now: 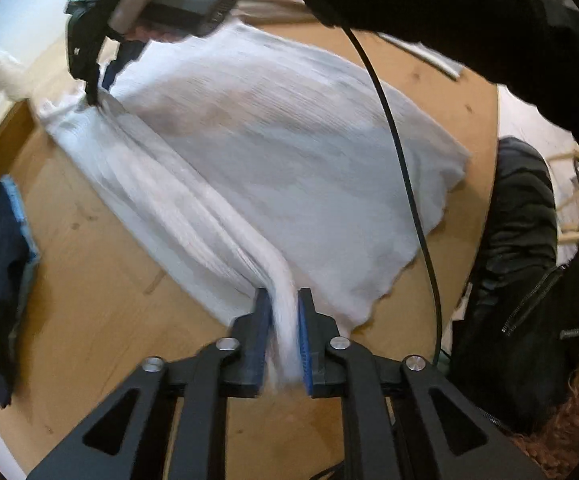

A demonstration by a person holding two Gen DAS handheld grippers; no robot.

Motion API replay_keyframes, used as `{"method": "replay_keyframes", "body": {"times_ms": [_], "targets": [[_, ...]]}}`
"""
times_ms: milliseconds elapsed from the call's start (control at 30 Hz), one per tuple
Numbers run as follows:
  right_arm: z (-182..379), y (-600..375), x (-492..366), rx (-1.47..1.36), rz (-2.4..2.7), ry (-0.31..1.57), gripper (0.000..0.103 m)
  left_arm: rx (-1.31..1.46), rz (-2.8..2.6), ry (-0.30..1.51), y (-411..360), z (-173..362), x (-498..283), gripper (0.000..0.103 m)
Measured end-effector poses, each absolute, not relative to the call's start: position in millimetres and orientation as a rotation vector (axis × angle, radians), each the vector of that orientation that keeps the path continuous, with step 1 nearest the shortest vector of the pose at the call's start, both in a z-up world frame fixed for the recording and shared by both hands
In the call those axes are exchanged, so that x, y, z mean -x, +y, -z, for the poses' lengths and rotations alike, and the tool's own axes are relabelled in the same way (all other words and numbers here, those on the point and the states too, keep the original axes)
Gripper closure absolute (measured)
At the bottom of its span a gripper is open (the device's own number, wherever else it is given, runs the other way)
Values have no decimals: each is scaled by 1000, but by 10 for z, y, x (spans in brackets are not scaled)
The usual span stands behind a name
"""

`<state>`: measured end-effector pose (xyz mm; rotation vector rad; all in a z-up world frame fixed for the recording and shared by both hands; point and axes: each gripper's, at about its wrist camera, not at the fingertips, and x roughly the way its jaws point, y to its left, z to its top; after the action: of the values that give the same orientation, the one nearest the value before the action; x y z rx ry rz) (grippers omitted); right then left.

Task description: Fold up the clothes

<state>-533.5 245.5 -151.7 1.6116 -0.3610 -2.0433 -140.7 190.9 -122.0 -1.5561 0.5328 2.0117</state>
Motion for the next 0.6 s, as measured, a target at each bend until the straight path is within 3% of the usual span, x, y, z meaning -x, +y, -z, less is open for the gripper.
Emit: {"method": "replay_keyframes", "body": {"times_ms": [67,167,400,600], "targets": [[1544,2527,5328,-1634,2049,-344,81,1601,-1967,504,1939,1261,1408,66],[1415,2544,5304,-1650,2096,-251,68,1612,-1967,430,1780,1146,1364,65],[1055,2572,5015,-1518,2117,-102,68,1566,-2105,235,1203,834,1501,64],[1208,2063,4692,-1573,2005,42,68,1520,-1971,184,1505,1006,1752,64]]}}
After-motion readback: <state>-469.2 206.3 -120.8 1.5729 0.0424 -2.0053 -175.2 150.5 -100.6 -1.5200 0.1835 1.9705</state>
